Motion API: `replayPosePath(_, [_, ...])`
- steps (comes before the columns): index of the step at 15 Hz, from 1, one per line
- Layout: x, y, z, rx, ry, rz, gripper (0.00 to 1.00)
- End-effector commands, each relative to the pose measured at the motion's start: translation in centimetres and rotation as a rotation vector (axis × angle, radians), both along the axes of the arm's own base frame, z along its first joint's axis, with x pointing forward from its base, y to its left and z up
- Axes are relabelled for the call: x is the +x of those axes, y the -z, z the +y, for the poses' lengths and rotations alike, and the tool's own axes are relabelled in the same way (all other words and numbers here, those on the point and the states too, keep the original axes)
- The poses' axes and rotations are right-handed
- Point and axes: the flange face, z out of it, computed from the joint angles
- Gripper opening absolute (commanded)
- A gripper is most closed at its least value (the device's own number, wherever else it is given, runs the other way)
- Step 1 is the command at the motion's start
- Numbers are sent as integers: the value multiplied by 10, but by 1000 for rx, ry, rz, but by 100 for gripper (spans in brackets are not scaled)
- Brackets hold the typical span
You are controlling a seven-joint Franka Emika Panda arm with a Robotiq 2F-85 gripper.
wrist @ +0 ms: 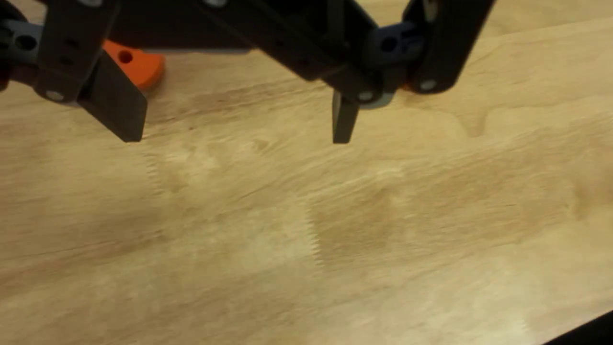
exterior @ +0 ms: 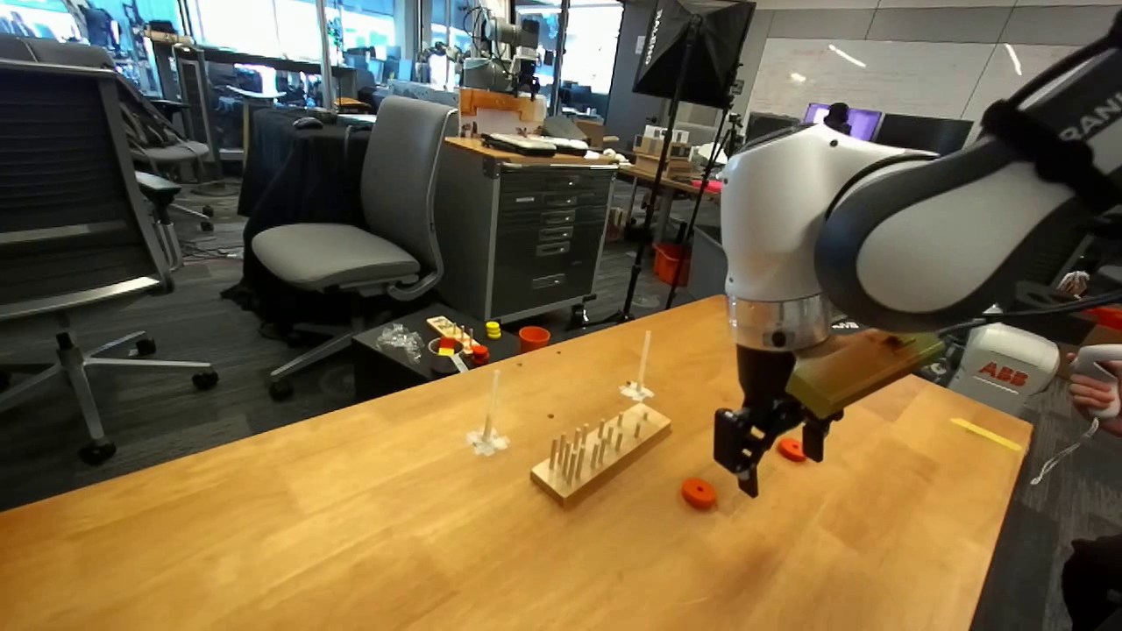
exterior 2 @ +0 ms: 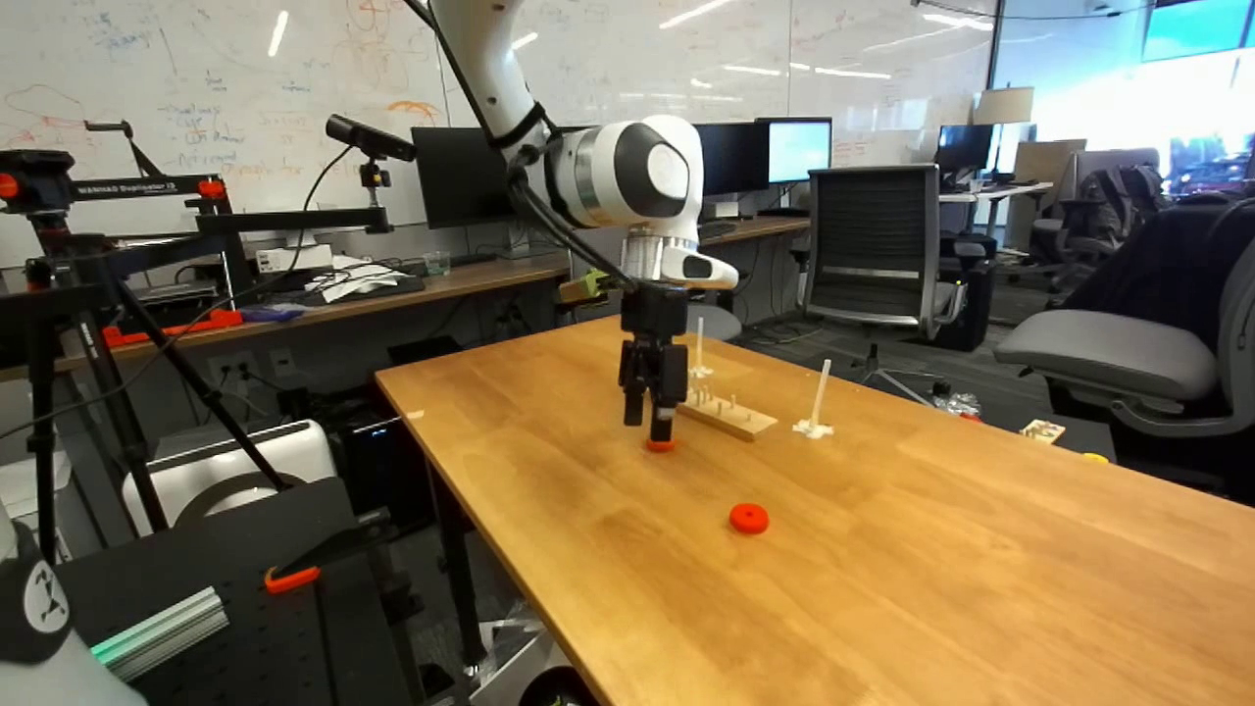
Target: Pick up the orange ring on the left and place it on the wooden board
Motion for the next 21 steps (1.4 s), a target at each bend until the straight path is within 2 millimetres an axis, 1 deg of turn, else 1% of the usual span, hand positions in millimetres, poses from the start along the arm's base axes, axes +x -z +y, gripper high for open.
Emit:
replayPosePath(1, [21, 26, 23, -8, 20, -12, 100])
replayPosePath(4, [34, 36, 35, -20, 0, -28, 100])
replayPosePath(7, [45, 39, 47, -18, -23, -70, 100])
replayPosePath(11, [45, 42, 64, -10, -29, -131, 100])
replayPosePath(15, [40, 49, 60, -9, -11, -127, 100])
replayPosePath(21, [41, 49, 47, 9, 40, -142, 100])
